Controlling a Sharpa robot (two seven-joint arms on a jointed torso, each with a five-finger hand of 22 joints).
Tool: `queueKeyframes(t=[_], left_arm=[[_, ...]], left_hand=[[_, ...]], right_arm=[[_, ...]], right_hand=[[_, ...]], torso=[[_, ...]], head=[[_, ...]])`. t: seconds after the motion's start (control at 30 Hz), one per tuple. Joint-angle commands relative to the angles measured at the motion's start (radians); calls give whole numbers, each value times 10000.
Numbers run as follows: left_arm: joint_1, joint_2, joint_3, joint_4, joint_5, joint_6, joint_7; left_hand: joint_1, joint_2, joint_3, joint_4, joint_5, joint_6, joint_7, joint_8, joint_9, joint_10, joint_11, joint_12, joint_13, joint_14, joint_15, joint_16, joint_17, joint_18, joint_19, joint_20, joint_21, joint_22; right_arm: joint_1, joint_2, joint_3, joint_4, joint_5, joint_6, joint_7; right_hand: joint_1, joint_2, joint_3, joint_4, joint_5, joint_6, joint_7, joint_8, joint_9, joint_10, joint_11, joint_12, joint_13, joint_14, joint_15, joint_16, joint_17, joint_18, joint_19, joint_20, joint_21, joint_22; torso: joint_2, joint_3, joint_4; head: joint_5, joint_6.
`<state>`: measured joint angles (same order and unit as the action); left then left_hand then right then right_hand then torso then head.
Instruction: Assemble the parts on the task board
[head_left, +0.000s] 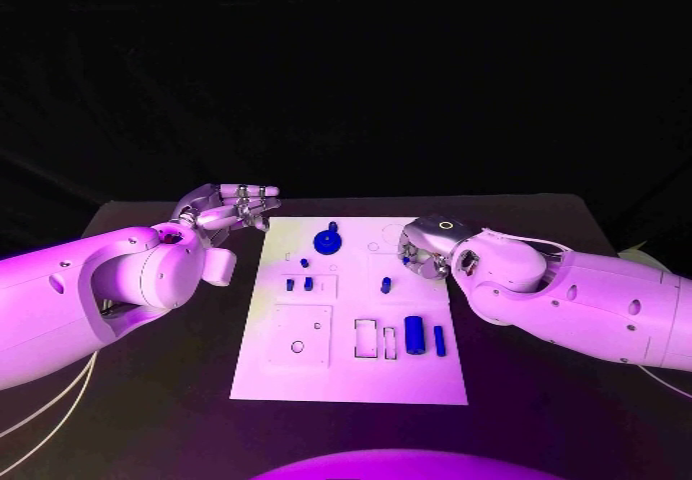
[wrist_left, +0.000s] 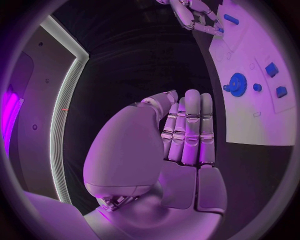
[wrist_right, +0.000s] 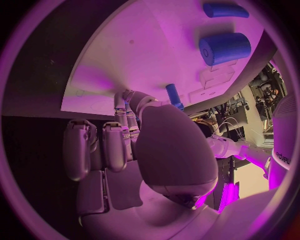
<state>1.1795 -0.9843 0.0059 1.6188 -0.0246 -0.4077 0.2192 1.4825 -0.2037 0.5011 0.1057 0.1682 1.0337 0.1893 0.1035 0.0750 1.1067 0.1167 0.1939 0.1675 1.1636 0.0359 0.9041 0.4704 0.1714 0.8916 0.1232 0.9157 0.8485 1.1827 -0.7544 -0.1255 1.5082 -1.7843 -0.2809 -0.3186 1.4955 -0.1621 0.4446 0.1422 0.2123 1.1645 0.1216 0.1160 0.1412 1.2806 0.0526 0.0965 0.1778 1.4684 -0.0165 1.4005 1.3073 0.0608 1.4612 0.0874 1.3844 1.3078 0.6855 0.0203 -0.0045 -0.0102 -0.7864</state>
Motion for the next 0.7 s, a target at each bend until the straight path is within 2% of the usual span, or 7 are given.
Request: queueKeyframes(t=[0.03,0.2,0.5,0.57,0.63,0.7], left_arm=[[12,12,6,-19,45,94,-9],[11,5,6,-53,45,108,-24],[10,40,5,-94,45,144,-36],[9,63,5,-103,45,156,-36],[8,96,4,-111,44,172,-37],[8,121,4,-115,44,182,-39]], left_hand=[[30,96,9,-68,26,-94,9,-22,-11,-98,6,66,11,-66,-3,-57,-17,114,-22,51,-55,13],[25,99,6,-77,26,-115,17,-21,-15,-131,14,86,13,-82,3,-68,-27,114,-31,57,-61,13],[20,103,2,-86,28,-137,26,-19,-18,-166,23,110,16,-101,11,-81,-41,114,-42,64,-69,13],[20,103,2,-86,28,-137,26,-19,-18,-166,23,110,16,-101,11,-81,-41,114,-42,64,-69,13],[19,105,2,-88,28,-141,28,-18,-18,-174,25,116,17,-105,12,-85,-44,114,-45,65,-71,12],[17,107,2,-91,28,-146,30,-16,-19,-183,27,123,18,-110,14,-89,-47,114,-48,67,-73,12]], right_arm=[[12,-65,25,195,-209,-779,0],[60,-360,70,654,-213,-942,-28],[117,-752,131,1890,-196,-1070,-40],[114,-698,135,2133,-200,-1103,-15],[105,-577,138,2384,-205,-1143,21],[93,-458,139,2536,-203,-1159,53]], right_hand=[[-151,-5,21,-35,-65,98,-12,30,9,84,-22,-51,2,551,-71,43,304,-204,221,-32,79,1892],[-214,-25,19,-39,-83,114,-25,30,17,111,-32,-63,0,552,-77,41,296,-217,250,-37,139,1920],[-247,-41,18,-43,-89,123,-33,30,21,127,-38,-70,-1,551,-82,38,288,-226,271,-39,182,1940],[-251,-42,19,-44,-87,124,-34,30,22,129,-39,-71,-1,550,-82,36,285,-229,276,-40,192,1945],[-260,-43,25,-49,-75,128,-38,29,24,135,-43,-75,-2,549,-85,32,278,-230,279,-42,198,1948],[-267,-43,32,-55,-59,131,-41,28,26,140,-45,-80,-4,548,-88,28,271,-230,281,-44,200,1950]], torso=[[-4,4,-2],[-5,4,-7],[-6,8,-25],[-4,3,-7],[-2,2,6],[1,-4,23]], head=[[19,-10],[30,14],[133,35],[179,45],[301,42],[356,45]])
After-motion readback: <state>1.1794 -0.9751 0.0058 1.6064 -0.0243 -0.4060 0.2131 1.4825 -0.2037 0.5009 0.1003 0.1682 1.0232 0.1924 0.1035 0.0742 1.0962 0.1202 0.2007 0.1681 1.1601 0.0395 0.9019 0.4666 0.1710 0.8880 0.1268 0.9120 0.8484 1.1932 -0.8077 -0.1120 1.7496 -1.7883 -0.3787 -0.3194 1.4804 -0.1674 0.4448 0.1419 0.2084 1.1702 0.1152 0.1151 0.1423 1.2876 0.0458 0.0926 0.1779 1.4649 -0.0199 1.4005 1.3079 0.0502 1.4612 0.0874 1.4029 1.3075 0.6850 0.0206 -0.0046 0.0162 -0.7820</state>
